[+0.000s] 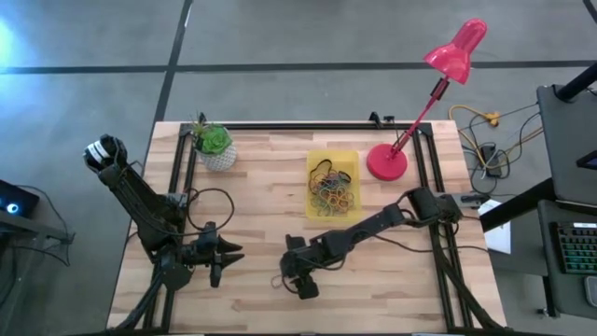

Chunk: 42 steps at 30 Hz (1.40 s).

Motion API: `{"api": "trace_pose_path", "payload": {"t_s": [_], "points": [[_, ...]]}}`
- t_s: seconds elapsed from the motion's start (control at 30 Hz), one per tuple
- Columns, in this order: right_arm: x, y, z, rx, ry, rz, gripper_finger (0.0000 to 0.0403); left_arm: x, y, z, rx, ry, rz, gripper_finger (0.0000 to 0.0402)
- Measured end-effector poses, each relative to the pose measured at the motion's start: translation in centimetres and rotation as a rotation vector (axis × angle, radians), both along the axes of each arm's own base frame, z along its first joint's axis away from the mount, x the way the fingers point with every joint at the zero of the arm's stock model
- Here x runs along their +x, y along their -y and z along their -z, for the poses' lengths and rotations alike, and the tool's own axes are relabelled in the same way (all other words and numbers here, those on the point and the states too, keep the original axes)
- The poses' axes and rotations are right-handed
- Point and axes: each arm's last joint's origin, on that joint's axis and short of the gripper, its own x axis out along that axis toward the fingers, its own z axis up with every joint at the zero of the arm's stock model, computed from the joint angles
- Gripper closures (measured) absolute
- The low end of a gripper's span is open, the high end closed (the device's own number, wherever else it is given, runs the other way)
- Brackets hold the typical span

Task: Pick and place rubber bands into bin
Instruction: Put the red rubber band into the bin

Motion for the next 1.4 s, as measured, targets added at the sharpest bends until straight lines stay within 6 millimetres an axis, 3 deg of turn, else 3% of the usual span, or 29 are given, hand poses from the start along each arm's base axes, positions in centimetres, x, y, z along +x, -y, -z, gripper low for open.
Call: {"api": "trace_pose_path", "payload": {"t_s": [0.33, 1.0, 1.4], "points": [[-1.6, -1.7, 1.0, -0.012, -0.051, 0.001, 0.0191, 0.0, 0.0, 0.0, -0.001, 0.000, -0.001, 0.0298], [-2.8, -2.6, 1.7, -0.002, -0.098, 0.042, 0.0285, 0.0, 0.0, 0.1, 0.002, -0.002, -0.001, 0.0298], [-4.2, -4.2, 1.9, -0.027, -0.167, 0.001, 0.0293, 0.0, -0.1, 0.1, 0.003, -0.002, -0.001, 0.0298]]}}
